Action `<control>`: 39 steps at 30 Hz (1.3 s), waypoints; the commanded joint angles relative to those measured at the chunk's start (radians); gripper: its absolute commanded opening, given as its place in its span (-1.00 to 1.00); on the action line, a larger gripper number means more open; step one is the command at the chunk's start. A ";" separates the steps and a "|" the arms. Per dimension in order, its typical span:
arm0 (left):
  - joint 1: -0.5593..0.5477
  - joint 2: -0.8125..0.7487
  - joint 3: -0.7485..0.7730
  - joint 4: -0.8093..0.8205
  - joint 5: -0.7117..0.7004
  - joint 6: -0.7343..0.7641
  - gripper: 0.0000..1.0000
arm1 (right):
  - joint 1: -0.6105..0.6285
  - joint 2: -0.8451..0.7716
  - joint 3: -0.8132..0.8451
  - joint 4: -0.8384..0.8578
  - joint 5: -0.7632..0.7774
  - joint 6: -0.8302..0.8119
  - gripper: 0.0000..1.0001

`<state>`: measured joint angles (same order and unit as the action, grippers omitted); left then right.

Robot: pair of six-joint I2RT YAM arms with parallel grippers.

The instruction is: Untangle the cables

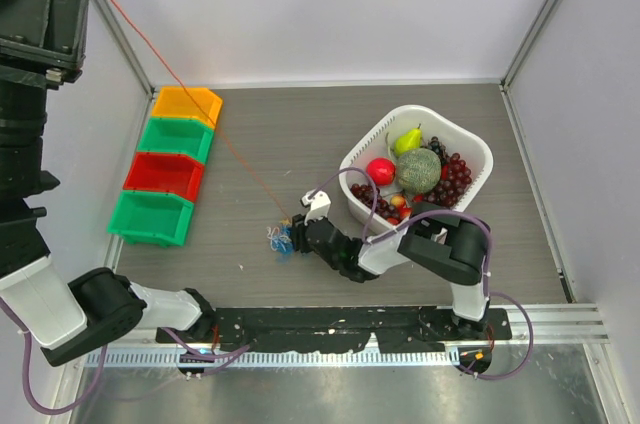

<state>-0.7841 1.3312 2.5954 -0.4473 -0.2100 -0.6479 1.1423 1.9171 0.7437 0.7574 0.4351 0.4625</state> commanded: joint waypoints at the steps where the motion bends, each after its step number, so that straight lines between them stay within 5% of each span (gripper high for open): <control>1: 0.002 0.000 0.022 0.157 -0.054 -0.007 -1.00 | -0.012 -0.049 -0.027 -0.091 0.152 0.056 -0.10; 8: 0.002 0.006 0.034 0.199 -0.130 0.048 -1.00 | -0.029 -0.056 -0.012 -0.184 0.208 0.120 0.01; 11: 0.002 -0.009 -0.004 0.193 -0.138 0.065 -1.00 | -0.013 -0.085 -0.038 -0.071 0.002 -0.007 0.21; 18: 0.002 -0.026 -0.080 0.142 -0.152 0.080 -1.00 | 0.020 -0.273 0.012 -0.112 -0.284 -0.200 0.50; 31: 0.002 -0.024 -0.061 0.114 -0.141 0.060 -1.00 | 0.023 -0.156 0.307 -0.139 -0.446 -0.252 0.50; 33: 0.002 -0.029 -0.061 0.101 -0.141 0.067 -1.00 | 0.022 -0.142 0.351 -0.191 -0.354 -0.249 0.31; 35: 0.002 -0.033 -0.067 0.061 -0.146 0.086 -1.00 | 0.023 -0.157 0.408 -0.291 -0.311 -0.251 -0.34; 36: 0.002 -0.044 -0.090 0.029 -0.153 0.100 -1.00 | 0.025 -0.173 0.430 -0.341 -0.306 -0.245 -0.96; 39: 0.002 -0.114 -0.254 -0.068 -0.205 0.183 -1.00 | 0.028 -0.346 0.434 -0.430 -0.248 -0.217 -0.99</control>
<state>-0.7841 1.2781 2.4771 -0.3859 -0.3538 -0.5659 1.1652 1.7660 1.1194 0.4393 0.0952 0.2302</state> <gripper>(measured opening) 0.014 0.031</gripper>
